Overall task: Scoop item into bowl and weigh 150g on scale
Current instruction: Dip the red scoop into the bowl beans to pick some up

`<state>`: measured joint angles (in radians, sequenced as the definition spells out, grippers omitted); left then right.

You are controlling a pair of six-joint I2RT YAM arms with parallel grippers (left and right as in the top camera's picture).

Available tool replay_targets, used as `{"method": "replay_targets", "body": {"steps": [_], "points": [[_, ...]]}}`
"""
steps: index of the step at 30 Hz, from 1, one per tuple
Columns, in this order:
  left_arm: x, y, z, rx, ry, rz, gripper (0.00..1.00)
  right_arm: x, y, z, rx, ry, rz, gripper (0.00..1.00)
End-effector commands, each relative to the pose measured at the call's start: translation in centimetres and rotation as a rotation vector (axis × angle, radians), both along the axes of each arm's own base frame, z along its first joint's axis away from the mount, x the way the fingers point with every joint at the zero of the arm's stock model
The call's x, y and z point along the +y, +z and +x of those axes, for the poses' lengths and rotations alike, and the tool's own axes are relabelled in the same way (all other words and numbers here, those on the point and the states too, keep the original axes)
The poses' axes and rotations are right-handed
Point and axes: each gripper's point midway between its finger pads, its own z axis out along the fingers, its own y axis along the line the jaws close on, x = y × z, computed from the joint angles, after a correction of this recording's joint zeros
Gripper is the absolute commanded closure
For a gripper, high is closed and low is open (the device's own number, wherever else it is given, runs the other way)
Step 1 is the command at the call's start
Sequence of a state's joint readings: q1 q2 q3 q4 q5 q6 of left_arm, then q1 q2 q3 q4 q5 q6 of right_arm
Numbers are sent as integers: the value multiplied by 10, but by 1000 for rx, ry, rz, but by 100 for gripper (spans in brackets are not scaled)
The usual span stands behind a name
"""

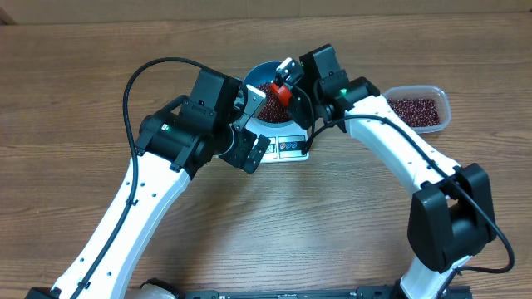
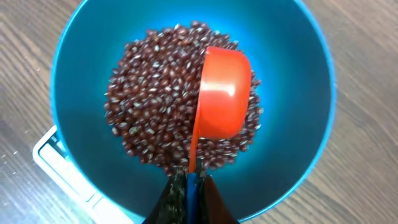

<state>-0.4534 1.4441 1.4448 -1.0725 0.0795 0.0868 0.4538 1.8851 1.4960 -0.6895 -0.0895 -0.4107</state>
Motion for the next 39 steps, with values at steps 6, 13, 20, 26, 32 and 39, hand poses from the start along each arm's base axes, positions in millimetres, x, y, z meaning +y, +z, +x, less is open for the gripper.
{"method": "replay_targets", "body": {"steps": [6,13,20,26,32,39], "points": [[-2,-4,-1,9,-25,1,0,9,-3,-6,54,-60,55,96],[-2,-4,-1,9,-26,2,0,17,4,-9,87,-77,131,96],[-2,-4,-1,9,-25,1,0,23,8,-13,111,-73,175,96],[-2,-4,-1,9,-26,2,0,23,15,-10,139,-133,240,97],[-2,-4,-1,9,-25,1,0,21,29,-3,177,-161,336,96],[-2,-4,-1,9,-25,1,0,14,43,1,225,-166,446,96]]}}
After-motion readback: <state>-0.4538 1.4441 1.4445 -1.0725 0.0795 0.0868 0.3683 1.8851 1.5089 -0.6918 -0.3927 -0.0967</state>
